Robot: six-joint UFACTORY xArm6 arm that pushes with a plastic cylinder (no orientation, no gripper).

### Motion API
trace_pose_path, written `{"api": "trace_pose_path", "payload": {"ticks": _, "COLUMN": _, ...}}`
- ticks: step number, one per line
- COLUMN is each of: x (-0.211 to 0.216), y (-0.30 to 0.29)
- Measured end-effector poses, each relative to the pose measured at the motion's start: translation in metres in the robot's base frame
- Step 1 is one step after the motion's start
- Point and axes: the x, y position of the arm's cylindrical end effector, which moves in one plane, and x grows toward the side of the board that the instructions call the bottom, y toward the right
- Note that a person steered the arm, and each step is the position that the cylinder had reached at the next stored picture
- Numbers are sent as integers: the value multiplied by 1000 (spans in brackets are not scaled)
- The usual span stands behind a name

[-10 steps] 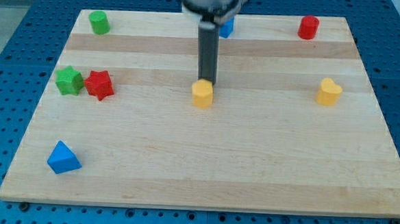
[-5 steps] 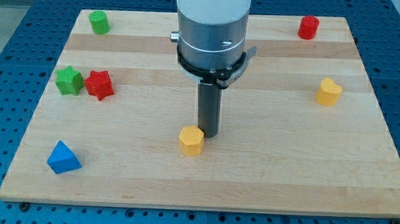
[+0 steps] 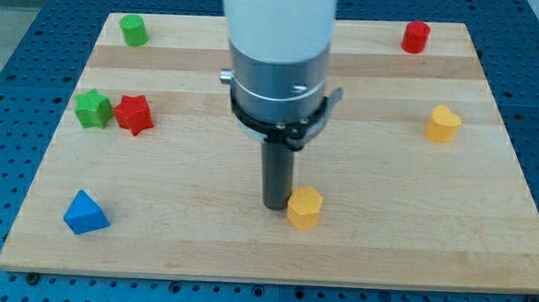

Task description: Move the yellow hexagon diagonally to the yellow heart

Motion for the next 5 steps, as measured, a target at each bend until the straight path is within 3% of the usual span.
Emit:
{"api": "trace_pose_path", "payload": {"ticks": 1, "x": -16, "y": -19}}
{"api": "trace_pose_path", "payload": {"ticks": 2, "x": -48, "y": 6}}
{"api": "trace_pose_path", "payload": {"ticks": 3, "x": -44, "y": 64}}
{"api": "trace_pose_path", "payload": {"ticks": 5, "x": 6, "y": 57}}
